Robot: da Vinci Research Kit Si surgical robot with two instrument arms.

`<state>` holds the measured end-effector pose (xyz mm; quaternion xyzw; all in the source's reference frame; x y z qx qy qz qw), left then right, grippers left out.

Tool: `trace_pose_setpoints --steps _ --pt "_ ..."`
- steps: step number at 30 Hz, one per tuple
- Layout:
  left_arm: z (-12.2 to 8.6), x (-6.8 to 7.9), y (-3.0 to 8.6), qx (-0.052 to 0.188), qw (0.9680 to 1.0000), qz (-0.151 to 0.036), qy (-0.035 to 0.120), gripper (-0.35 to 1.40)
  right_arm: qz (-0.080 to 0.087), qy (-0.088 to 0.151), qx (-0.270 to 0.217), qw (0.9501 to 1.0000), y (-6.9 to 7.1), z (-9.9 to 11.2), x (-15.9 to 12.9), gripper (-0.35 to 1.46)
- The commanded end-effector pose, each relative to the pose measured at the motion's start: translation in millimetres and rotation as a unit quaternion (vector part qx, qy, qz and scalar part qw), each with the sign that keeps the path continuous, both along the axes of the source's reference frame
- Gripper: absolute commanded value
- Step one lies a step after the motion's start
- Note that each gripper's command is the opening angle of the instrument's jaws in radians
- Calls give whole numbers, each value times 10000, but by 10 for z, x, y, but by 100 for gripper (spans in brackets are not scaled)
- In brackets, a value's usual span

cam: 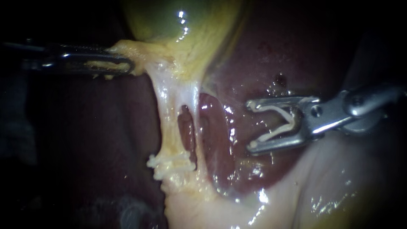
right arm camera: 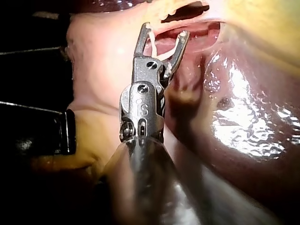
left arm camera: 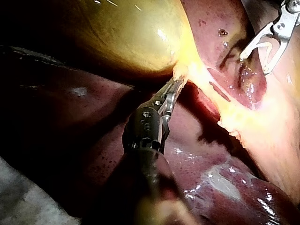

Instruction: Clipping third clip left tube

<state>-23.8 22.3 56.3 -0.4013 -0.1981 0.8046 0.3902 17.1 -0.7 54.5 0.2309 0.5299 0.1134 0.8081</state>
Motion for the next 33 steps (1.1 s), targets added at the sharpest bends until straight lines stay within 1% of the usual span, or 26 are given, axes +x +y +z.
trace_pose_setpoints --steps 1,5,7,10,14,18,24,26,33 --pt "0 -1 0 -4 10000 -6 -6 -35 21 -23 20 10000 -1 4 6 50" --pt "0 -1 0 -8 10000 -16 -17 -35 83 -68 209 9997 -10 22 32 50" --pt "0 -1 -1 -12 10000 -25 -29 -35 87 -73 287 9995 -14 29 44 50" --pt "0 -2 -1 -24 10000 -43 -31 -35 124 -101 443 9989 -18 37 59 49" --pt "0 -2 -2 -26 10000 -45 -29 -35 141 -117 516 9985 -20 49 74 49" --pt "0 -2 -2 -27 10000 -46 -29 -35 193 -156 570 9981 -18 63 79 49" --pt "-1 -2 -2 -27 10000 -48 -27 -35 282 -226 710 9968 -17 87 79 49" --pt "-1 -2 -2 -27 10000 -49 -27 -35 271 -256 698 9969 -17 92 80 49" --pt "-1 -3 -3 -19 10000 -41 -34 -35 341 -318 821 9955 -8 106 83 48"
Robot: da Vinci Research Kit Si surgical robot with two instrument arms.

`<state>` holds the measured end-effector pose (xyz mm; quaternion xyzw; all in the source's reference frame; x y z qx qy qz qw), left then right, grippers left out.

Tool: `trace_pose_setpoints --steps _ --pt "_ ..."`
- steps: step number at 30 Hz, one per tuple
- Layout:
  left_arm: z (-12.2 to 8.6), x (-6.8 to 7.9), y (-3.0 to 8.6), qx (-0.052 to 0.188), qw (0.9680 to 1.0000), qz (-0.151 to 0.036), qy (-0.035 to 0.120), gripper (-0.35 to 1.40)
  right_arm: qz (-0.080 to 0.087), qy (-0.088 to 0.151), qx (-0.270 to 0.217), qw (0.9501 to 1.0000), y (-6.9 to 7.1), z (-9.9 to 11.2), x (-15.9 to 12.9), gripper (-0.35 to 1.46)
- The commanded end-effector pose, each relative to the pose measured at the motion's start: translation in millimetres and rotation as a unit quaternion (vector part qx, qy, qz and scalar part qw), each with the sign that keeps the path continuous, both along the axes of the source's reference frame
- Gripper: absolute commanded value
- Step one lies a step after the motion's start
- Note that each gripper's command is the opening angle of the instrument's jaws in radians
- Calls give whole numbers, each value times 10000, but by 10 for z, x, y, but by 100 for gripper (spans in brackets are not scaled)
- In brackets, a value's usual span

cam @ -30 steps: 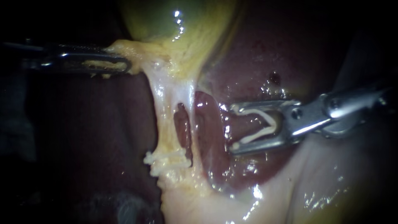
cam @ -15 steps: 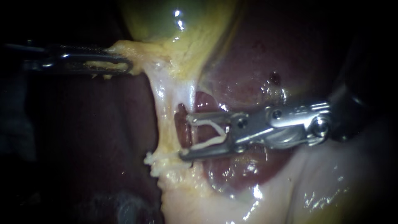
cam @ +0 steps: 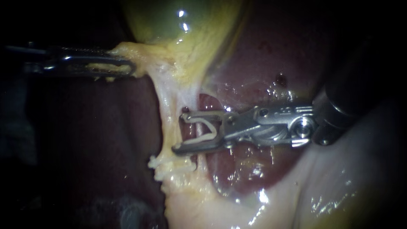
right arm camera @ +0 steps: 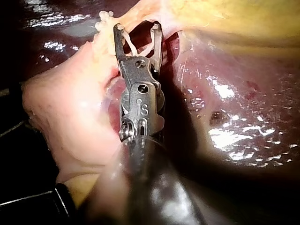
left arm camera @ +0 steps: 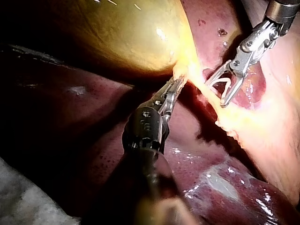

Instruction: Clipping third clip left tube

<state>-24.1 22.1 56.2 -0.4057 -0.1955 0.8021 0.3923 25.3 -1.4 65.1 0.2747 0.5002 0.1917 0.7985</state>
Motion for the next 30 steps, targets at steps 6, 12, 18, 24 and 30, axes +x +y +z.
trace_pose_setpoints --steps 6,12,18,24,30 --pt "-1 -1 0 12 10000 10 -9 -35 45 -25 144 9999 3 4 10 48" --pt "-1 -2 -1 10 10000 9 -7 -35 102 61 409 9991 3 8 26 48" --pt "-1 -2 -1 10 10000 8 -7 -35 186 151 639 9977 -3 15 41 48" --pt "-1 -2 -1 10 10000 6 -6 -35 269 330 851 9955 -2 17 53 48" --pt "-1 -3 -1 10 10000 5 -5 -35 407 410 836 9948 3 17 60 48"
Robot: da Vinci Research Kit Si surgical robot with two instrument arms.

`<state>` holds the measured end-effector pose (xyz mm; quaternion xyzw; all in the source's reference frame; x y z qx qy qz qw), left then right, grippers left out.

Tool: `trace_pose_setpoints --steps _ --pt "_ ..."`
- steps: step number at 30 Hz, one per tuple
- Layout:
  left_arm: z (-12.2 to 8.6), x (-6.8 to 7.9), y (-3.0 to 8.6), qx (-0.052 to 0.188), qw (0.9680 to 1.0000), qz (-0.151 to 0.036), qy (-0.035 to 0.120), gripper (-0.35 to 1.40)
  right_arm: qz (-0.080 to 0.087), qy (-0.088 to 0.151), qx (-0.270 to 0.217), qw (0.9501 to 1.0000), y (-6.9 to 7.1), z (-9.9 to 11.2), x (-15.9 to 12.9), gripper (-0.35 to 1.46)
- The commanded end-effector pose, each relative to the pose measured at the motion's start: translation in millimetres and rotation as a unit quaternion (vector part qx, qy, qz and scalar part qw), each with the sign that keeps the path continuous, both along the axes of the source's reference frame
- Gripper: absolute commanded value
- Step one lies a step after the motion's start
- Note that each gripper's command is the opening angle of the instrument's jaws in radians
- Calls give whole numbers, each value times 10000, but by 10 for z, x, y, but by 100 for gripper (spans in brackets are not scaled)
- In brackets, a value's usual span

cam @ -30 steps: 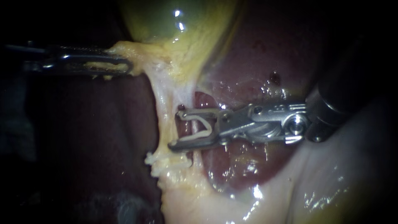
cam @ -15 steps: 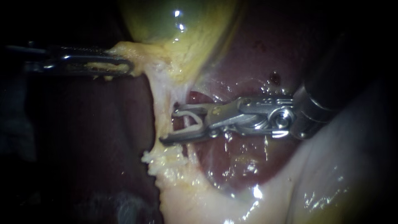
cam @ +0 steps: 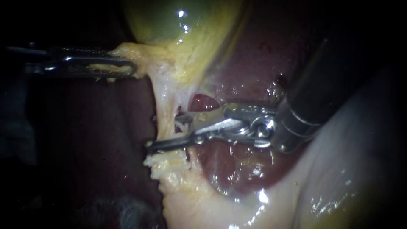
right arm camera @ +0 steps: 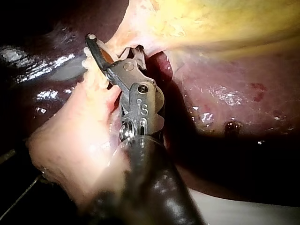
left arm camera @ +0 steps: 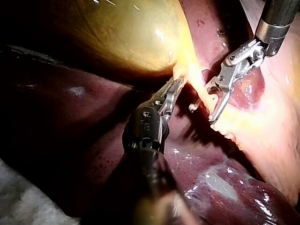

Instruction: Clipping third clip left tube

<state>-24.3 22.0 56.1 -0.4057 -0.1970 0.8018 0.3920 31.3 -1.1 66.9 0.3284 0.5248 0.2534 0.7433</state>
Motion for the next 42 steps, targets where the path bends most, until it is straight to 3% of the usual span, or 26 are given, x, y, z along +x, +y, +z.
trace_pose_setpoints --steps 1,8,15,20,25,30,33,38,42 --pt "0 0 0 -1 10000 -2 3 -35 33 7 -7 10000 1 0 0 48" --pt "0 0 0 -1 10000 -2 3 -35 193 218 73 9995 13 -11 -2 48" --pt "1 0 0 -2 10000 -1 3 -35 408 532 328 9972 21 -34 -1 48" --pt "1 0 0 -2 10000 -2 3 -35 407 718 443 9956 21 -52 0 48" --pt "1 0 0 -2 10000 0 2 -35 304 916 513 9940 20 -67 1 44" --pt "1 1 0 -2 10000 0 2 -35 259 951 534 9937 21 -73 1 41" --pt "1 1 0 -2 10000 0 2 -35 285 921 648 9932 22 -73 -3 31" --pt "1 0 0 -3 10000 0 2 -35 348 863 775 9926 21 -74 -7 -4" --pt "2 0 0 -4 10000 2 1 -35 355 855 802 9925 21 -73 -7 -19"
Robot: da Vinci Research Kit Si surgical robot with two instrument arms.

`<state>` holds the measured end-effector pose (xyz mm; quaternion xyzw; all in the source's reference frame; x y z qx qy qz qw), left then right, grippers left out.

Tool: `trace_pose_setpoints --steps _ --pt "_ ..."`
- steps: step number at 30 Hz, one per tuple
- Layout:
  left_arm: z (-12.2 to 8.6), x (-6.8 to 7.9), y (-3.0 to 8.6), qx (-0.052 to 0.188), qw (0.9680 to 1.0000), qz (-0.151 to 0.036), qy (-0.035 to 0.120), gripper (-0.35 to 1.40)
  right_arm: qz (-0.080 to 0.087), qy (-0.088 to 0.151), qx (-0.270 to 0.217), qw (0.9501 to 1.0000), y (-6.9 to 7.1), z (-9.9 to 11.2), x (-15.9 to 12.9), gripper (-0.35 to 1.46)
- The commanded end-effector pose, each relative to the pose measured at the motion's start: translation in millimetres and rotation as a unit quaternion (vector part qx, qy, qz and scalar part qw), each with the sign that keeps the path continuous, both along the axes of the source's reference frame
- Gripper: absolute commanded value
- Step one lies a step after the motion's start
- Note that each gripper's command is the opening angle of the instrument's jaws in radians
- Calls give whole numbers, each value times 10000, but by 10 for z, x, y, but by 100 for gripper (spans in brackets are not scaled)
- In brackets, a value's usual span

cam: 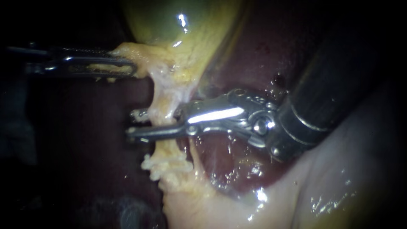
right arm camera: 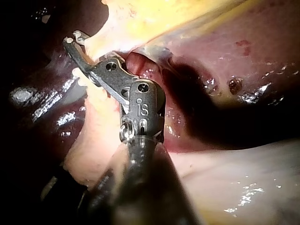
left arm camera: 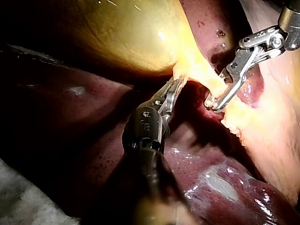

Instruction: Clipping third clip left tube

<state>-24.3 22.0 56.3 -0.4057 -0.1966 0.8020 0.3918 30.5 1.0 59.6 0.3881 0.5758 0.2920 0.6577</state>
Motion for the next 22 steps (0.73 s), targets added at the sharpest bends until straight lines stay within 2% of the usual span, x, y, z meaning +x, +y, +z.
trace_pose_setpoints --steps 1,3,5,6,11,22 --pt "1 0 0 0 10000 2 -1 -35 -3 2 4 10000 0 0 1 -23" --pt "1 0 0 0 10000 2 -1 -35 -2 1 4 10000 0 1 -1 -35" --pt "1 0 0 0 10000 2 -1 -35 56 -55 229 9997 0 1 -3 -35" --pt "1 0 0 0 10000 2 -1 -35 76 -177 475 9987 0 2 -5 -35" --pt "1 0 0 0 10000 2 -1 -35 -70 -376 500 9980 -1 6 -10 -35" --pt "1 -1 0 0 10000 0 -1 -35 -70 -375 503 9980 1 8 -11 -35"
